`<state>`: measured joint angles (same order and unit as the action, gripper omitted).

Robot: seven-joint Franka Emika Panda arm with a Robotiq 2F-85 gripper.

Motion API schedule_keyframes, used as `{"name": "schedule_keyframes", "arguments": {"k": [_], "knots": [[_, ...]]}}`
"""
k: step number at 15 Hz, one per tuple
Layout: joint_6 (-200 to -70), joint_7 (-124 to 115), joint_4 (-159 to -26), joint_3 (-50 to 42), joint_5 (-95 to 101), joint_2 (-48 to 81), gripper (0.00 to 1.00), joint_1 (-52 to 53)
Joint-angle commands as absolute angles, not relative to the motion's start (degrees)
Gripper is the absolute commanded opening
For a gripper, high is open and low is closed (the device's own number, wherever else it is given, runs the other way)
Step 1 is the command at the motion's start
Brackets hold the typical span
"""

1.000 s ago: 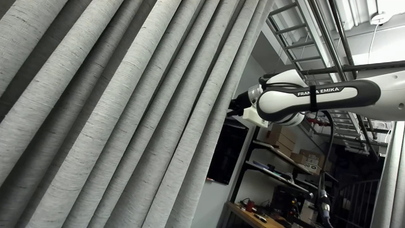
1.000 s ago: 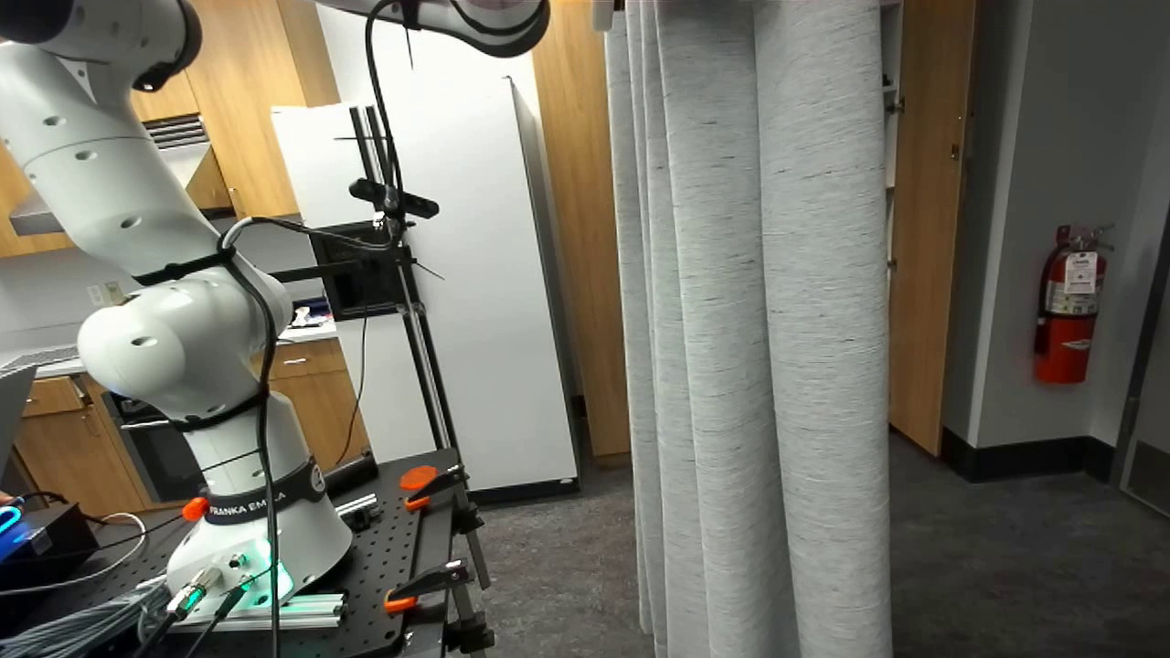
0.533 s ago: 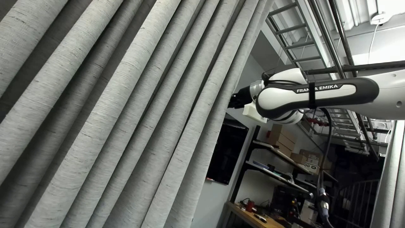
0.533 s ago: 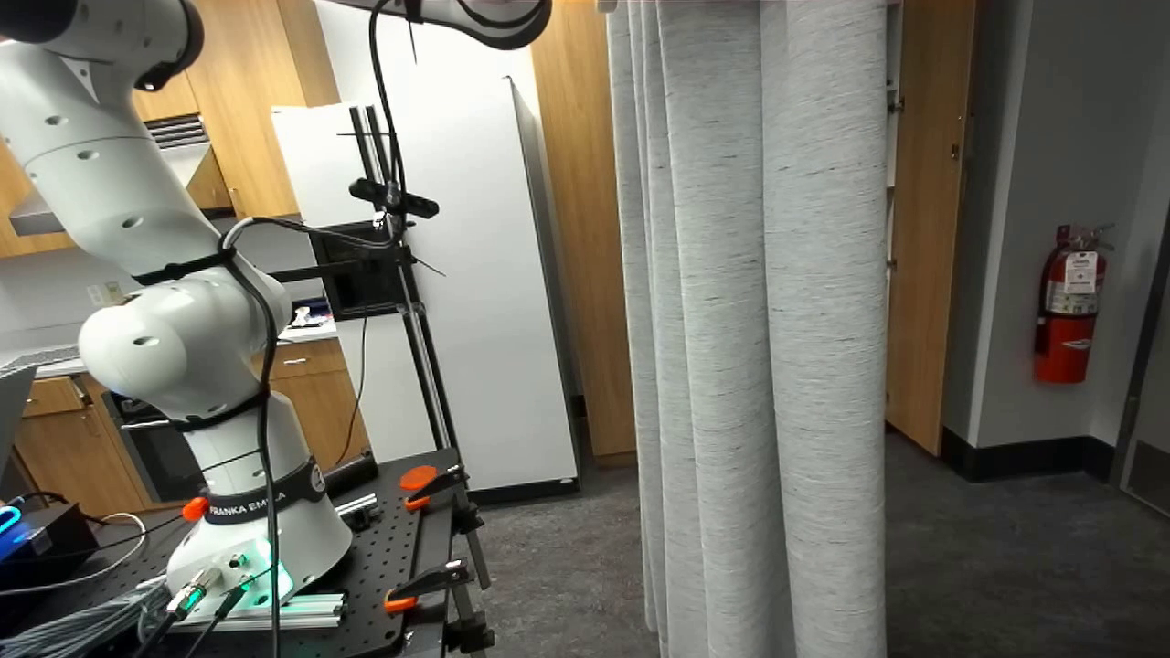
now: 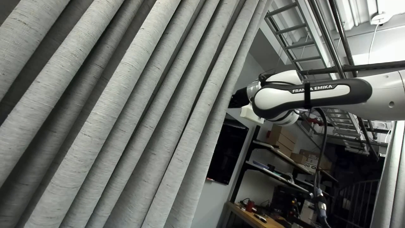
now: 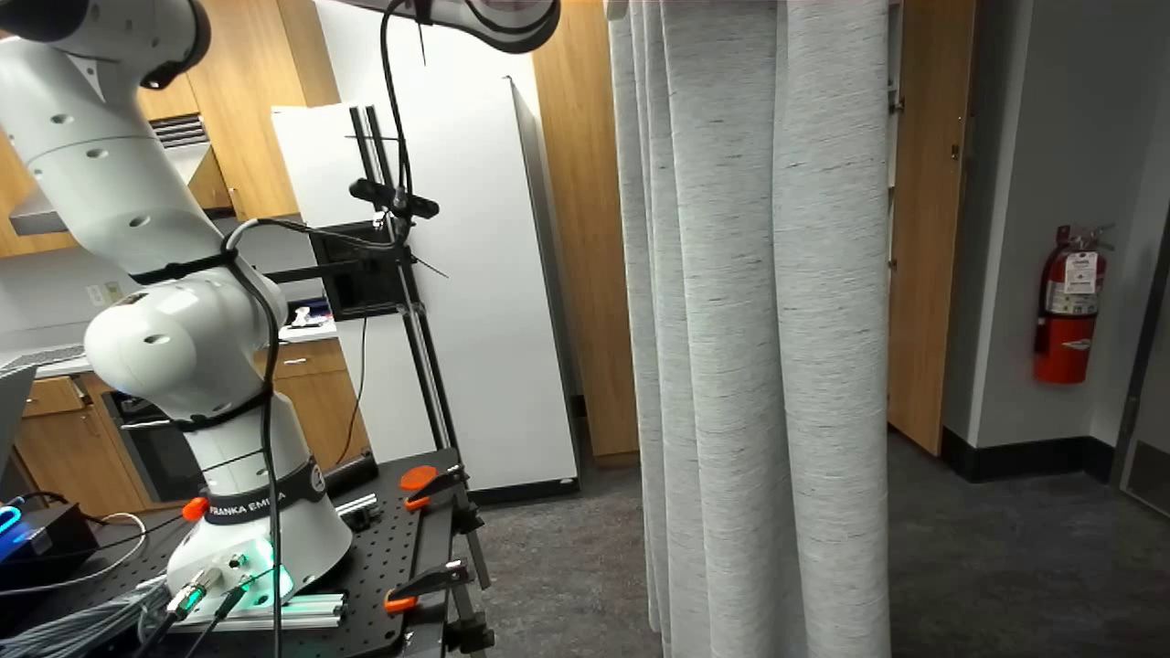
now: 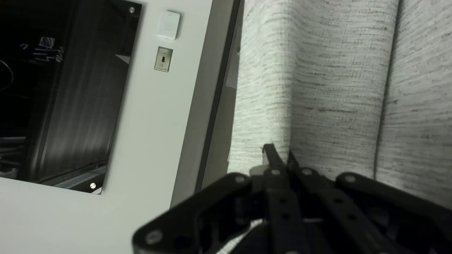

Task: Open the curtain and close it

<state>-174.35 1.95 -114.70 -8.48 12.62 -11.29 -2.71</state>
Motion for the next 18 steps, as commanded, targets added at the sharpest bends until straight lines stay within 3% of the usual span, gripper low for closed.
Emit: {"name": "schedule_keyframes", "arguments": {"k": [1,10,18], "knots": [[-174.21,5.08,-111.05,-8.15,10.89,-8.35,0.0,-3.98],[-172.65,10.33,-102.59,-15.48,6.55,3.21,0.0,-6.01],[-170.19,8.4,-91.36,-19.2,6.16,11.94,0.0,-16.06]]}}
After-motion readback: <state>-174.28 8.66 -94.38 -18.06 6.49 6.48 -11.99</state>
